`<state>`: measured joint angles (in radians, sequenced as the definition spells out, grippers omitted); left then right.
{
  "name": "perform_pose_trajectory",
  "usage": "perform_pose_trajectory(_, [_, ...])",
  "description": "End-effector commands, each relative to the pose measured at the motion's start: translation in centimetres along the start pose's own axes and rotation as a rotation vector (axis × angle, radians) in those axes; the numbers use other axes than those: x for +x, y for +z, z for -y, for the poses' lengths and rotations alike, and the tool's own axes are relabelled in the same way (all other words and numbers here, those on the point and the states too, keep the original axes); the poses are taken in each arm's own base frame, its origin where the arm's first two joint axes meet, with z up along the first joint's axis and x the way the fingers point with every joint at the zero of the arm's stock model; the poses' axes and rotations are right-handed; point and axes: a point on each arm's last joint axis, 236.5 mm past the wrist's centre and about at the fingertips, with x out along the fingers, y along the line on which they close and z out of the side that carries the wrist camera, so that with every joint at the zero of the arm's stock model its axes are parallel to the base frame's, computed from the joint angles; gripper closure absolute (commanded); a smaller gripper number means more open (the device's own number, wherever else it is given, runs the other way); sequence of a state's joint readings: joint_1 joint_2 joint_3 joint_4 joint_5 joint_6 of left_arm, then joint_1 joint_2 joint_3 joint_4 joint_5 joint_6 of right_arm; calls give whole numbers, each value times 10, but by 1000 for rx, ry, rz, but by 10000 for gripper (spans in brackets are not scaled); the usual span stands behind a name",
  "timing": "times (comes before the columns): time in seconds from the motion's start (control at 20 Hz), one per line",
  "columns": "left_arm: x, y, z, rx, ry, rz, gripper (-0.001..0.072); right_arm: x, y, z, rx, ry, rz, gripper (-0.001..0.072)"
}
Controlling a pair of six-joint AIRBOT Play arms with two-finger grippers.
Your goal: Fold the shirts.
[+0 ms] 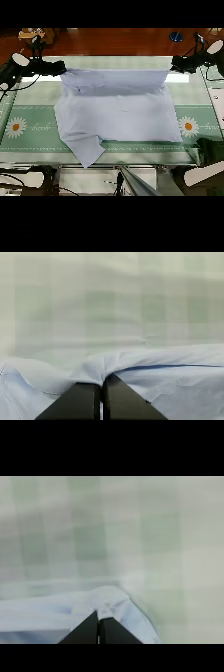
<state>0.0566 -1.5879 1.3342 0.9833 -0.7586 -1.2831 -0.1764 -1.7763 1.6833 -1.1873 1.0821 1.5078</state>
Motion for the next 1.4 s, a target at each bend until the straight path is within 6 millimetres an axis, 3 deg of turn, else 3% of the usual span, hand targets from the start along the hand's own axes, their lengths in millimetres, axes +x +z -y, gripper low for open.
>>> perform_pose_trajectory(0.0, [-1, -9, 3, 2, -14, -45, 677, -7, -15, -5, -5, 17, -64, 690])
perform_pose_trajectory(0.15, [-21, -35, 22, 12, -61, -180, 678, -33, -41, -6, -46, -16, -165, 690])
perform_pose_trajectory(0.25, [-23, -62, 24, -42, -57, -292, 678, -38, -66, -9, -59, -20, -269, 690])
perform_pose_trajectory(0.45, [-18, -95, -8, -91, 86, -424, 678, -28, -92, 0, -95, -93, -372, 690])
perform_pose_trajectory(0.55, [-14, -99, -15, -113, 110, -435, 677, -17, -101, 2, -85, -92, -397, 688])
perform_pose_trajectory(0.6, [-13, -97, -12, -120, 99, -426, 669, -13, -102, 1, -78, -83, -399, 642])
perform_pose_trajectory(0.65, [-13, -93, -8, -121, 82, -417, 556, -12, -102, 0, -81, -79, -399, 491])
perform_pose_trajectory(0.7, [-16, -88, -5, -116, 76, -411, 312, -16, -101, 0, -108, -72, -400, 357])
perform_pose_trajectory(0.75, [-23, -83, -5, -109, 75, -411, 181, -25, -102, 2, -148, -69, -415, 343])
perform_pose_trajectory(0.85, [-49, -76, -8, -42, 59, -432, 173, -57, -109, 20, -202, -121, -458, 337])
perform_pose_trajectory(0.95, [-82, -87, -18, -53, 57, -489, 173, -88, -114, 41, -143, -166, -457, 328])
perform_pose_trajectory(1.0, [-98, -101, -22, -71, 55, -526, 173, -99, -121, 47, -106, -149, -448, 249])
perform_pose_trajectory(1.2, [-142, -189, -46, -140, 36, -626, 173, -110, -175, 64, 85, 10, -429, 234])
perform_pose_trajectory(1.35, [-158, -256, -31, -276, -82, -701, 165, -106, -208, 73, 183, 75, -408, 234])
